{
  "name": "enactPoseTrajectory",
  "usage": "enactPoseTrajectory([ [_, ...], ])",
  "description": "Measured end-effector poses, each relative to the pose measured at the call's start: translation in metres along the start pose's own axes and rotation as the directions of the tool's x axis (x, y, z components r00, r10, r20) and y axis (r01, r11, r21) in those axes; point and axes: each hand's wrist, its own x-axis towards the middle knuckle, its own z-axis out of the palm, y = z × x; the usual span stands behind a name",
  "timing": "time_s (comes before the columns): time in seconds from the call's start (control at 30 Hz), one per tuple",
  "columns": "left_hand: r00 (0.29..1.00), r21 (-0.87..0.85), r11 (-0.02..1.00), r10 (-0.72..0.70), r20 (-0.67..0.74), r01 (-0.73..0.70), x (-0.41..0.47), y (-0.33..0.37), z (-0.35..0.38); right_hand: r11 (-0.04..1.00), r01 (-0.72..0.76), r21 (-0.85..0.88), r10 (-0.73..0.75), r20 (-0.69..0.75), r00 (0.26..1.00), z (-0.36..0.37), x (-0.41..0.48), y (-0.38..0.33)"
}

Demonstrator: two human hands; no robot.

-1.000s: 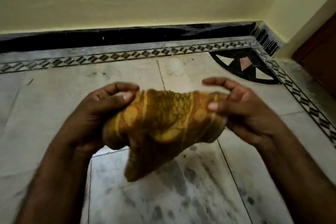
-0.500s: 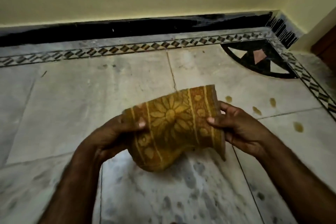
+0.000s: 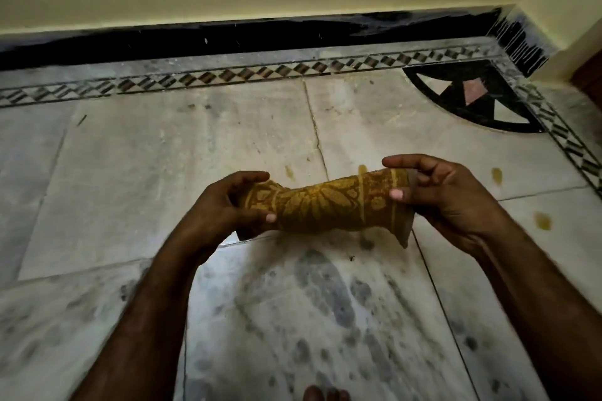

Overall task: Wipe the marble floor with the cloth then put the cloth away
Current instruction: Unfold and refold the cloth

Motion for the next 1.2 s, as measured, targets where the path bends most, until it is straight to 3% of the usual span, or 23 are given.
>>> enactPoseTrajectory([
  [0.13, 0.997, 0.14, 0.988, 0.066, 0.038, -0.071, 0.003, 0.0, 0.002, 0.922, 0.086, -0.376, -0.112, -0.048, 0.993, -0.005, 0.007, -0.004],
  [0.23, 0.988, 0.428, 0.895, 0.149, -0.026, -0.124, 0.003, 0.003, 0.007, 0.778, 0.122, -0.617, -0.239, -0.11, 0.965, -0.005, 0.014, -0.003],
  [0.3, 0.985, 0.429, 0.888, 0.171, 0.024, -0.165, -0.001, 0.002, 0.014, 0.664, 0.142, -0.734, -0.333, -0.12, 0.935, -0.003, 0.018, -0.003],
  [0.37, 0.977, 0.39, 0.896, 0.178, 0.119, -0.211, -0.007, 0.002, 0.022, 0.616, 0.151, -0.773, -0.367, -0.112, 0.923, -0.002, 0.022, -0.005],
  [0.53, 0.907, 0.5, 0.787, 0.175, 0.383, -0.363, -0.017, 0.017, 0.049, 0.694, 0.175, -0.699, -0.315, -0.076, 0.946, -0.008, 0.037, -0.006],
  [0.6, 0.879, 0.584, 0.712, 0.098, 0.466, -0.389, -0.016, 0.021, 0.058, 0.723, 0.184, -0.665, -0.301, -0.064, 0.951, -0.006, 0.041, -0.006],
  [0.7, 0.89, 0.679, 0.669, -0.058, 0.452, -0.301, -0.012, 0.018, 0.06, 0.742, 0.175, -0.647, -0.293, -0.078, 0.953, -0.003, 0.042, -0.005],
  [0.77, 0.918, 0.633, 0.748, -0.084, 0.387, -0.198, -0.01, 0.014, 0.056, 0.753, 0.16, -0.638, -0.284, -0.096, 0.954, -0.002, 0.039, -0.005],
  [0.87, 0.948, 0.408, 0.911, -0.083, 0.307, -0.053, -0.007, 0.004, 0.048, 0.823, 0.133, -0.552, -0.212, -0.08, 0.974, 0.009, 0.023, 0.0],
  [0.93, 0.955, 0.261, 0.965, -0.088, 0.283, 0.012, -0.006, 0.0, 0.045, 0.836, 0.15, -0.528, -0.189, -0.02, 0.982, 0.021, 0.009, 0.013],
  [1.1, 0.978, -0.032, 0.993, -0.104, 0.178, 0.112, -0.006, 0.002, 0.051, 0.854, 0.206, -0.477, -0.183, 0.095, 0.979, 0.06, -0.02, 0.058],
  [1.2, 0.991, -0.105, 0.987, -0.114, 0.068, 0.12, -0.005, 0.001, 0.056, 0.796, 0.298, -0.527, -0.272, 0.128, 0.954, 0.079, -0.029, 0.076],
])
